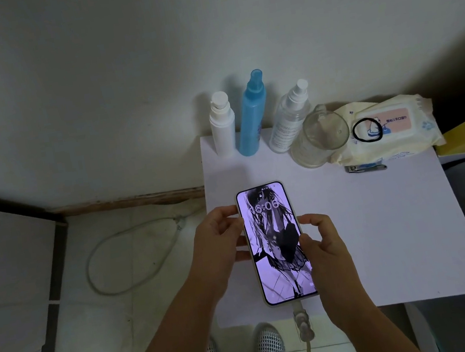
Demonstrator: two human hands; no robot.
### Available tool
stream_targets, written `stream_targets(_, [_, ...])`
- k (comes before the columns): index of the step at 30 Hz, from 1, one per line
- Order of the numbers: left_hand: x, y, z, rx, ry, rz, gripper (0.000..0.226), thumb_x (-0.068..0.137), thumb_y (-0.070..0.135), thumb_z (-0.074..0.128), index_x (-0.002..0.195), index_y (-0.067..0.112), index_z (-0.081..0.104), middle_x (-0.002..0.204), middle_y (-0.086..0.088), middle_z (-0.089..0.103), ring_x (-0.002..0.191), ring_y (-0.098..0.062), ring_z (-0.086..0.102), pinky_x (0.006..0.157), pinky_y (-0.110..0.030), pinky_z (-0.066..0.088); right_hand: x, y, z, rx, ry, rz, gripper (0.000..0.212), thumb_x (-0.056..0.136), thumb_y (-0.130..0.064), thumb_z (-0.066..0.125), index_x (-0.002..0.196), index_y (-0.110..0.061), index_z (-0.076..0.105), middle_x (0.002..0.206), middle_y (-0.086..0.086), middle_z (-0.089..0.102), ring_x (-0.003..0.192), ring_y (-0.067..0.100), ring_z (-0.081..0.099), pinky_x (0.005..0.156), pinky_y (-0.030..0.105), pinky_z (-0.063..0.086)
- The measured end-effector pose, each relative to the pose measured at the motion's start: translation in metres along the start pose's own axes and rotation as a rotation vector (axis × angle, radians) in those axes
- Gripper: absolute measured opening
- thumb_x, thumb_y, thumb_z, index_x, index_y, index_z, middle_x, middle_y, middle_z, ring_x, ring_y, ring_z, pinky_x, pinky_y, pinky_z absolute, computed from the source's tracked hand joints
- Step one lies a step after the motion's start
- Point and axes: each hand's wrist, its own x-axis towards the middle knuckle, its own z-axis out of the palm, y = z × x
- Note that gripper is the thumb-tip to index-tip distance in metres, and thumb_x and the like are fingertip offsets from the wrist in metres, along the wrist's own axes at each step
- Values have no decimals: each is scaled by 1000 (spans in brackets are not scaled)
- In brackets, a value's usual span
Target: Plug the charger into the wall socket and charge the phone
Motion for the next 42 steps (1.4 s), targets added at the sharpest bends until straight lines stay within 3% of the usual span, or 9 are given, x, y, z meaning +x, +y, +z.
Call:
stream_targets(4, [2,1,1,5,-1,0,25,88,2,48,81,20,63,57,8,70,44,-7,62,41,-22,53,2,3,1,10,7,2,28,97,-9,40,88,-32,53,65,1,71,58,6,65,55,15,51])
stream_targets(10, [6,-4,3,22,-2,-11,25,88,1,47,81,20,62,58,7,70,44,-6,62,42,-22,54,4,3,1,44,29,-42,30,96,-6,40,85,-30,54,88,38,62,69,42,57,63,29,47])
stream_targets(13, [9,-7,4,28,-1,-21,24,89,2,48,82,20,62,59,7,70,45,-6,62,42,-22,54,7,7,0,11,36,-43,29,97,-7,40,88,-31,53,88,38,62,79,51,54,63,29,47])
stream_targets(16, [12,-9,5,29,5,-33,23,88,2,49,83,20,62,63,3,69,44,-7,62,42,-22,54,10,11,-1,-28,38,-41,27,97,-7,38,97,-29,53,72,27,57,65,30,53,52,17,47])
stream_targets(20, [20,-11,7,43,39,-34,26,87,1,50,82,23,62,72,-4,68,44,-8,63,43,-23,55,16,17,-1,-84,32,-9,30,96,-5,37,104,-27,56,71,34,50,59,20,42,53,25,36])
stream_targets(24, [31,-20,9,130,80,-48,21,87,3,50,90,18,64,75,-6,67,50,-12,64,45,-25,55,22,24,-1,-196,23,32,31,96,-5,37,115,-21,55,64,9,53,53,14,40,50,23,37])
stream_targets(31, [41,-37,14,383,201,-32,21,88,7,49,104,2,61,97,-20,67,86,-35,65,76,-52,57,30,25,4,-343,0,102,35,94,-1,35,119,-19,52,87,0,60,73,11,55,64,19,47])
stream_targets(39, [48,-43,20,703,285,82,22,90,9,46,104,3,61,102,-16,68,89,-25,62,76,-28,47,41,26,12,-464,33,123,34,90,3,38,119,-12,49,100,7,59,80,17,52,52,14,36])
stream_targets(42, [51,-41,19,769,294,75,19,89,10,48,99,3,62,99,-14,68,87,-22,61,72,-25,42,44,24,16,-581,58,106,34,90,0,39,121,-9,49,109,15,61,85,22,55,59,19,42])
